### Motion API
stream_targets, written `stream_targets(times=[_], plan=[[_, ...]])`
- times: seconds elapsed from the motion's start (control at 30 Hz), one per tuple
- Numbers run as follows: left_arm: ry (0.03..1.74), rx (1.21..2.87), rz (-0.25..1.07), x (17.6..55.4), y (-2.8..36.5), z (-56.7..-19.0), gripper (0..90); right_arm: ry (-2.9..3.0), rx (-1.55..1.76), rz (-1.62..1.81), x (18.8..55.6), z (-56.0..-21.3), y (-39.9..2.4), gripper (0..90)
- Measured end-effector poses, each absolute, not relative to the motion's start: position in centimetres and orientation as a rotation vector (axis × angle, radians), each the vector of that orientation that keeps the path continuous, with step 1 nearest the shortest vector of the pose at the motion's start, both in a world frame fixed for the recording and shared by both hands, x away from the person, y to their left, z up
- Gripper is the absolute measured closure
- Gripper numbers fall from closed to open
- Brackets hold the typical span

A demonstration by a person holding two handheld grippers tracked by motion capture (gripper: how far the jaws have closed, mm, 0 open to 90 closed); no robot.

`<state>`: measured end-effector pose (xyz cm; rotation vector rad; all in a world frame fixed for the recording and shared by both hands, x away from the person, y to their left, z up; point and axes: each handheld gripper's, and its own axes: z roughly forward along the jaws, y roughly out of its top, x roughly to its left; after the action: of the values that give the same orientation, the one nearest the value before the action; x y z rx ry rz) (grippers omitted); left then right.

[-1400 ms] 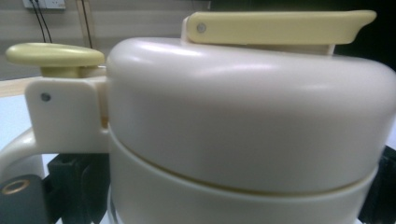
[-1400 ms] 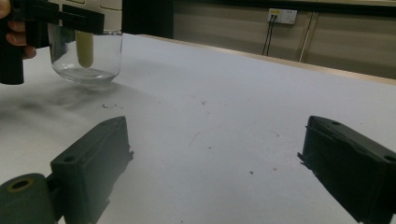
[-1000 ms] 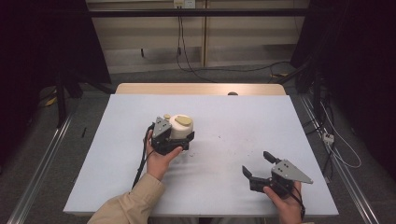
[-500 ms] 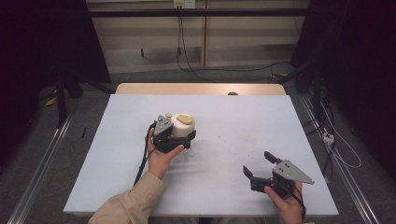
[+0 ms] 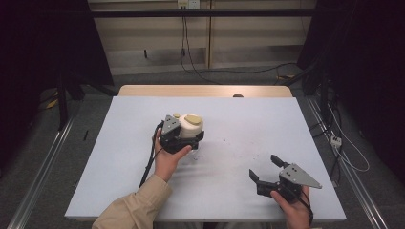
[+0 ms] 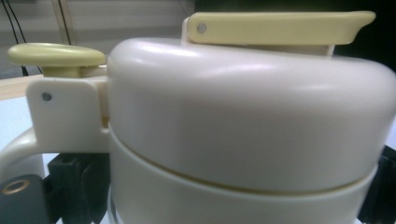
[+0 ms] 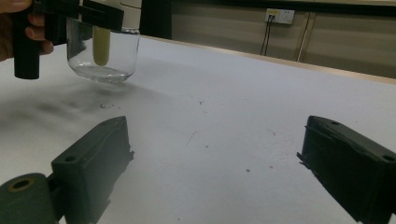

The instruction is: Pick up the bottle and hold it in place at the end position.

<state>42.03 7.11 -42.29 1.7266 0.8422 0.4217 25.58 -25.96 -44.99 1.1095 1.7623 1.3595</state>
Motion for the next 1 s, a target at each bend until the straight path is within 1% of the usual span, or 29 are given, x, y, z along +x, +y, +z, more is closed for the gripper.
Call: stream_targets(times=[1.0], plan=[[0.820,1.750,0.392,43.0,5.5,-42.3,6.3,1.760,1.116,1.360,25.5,-45.0,-26.0,7.3]])
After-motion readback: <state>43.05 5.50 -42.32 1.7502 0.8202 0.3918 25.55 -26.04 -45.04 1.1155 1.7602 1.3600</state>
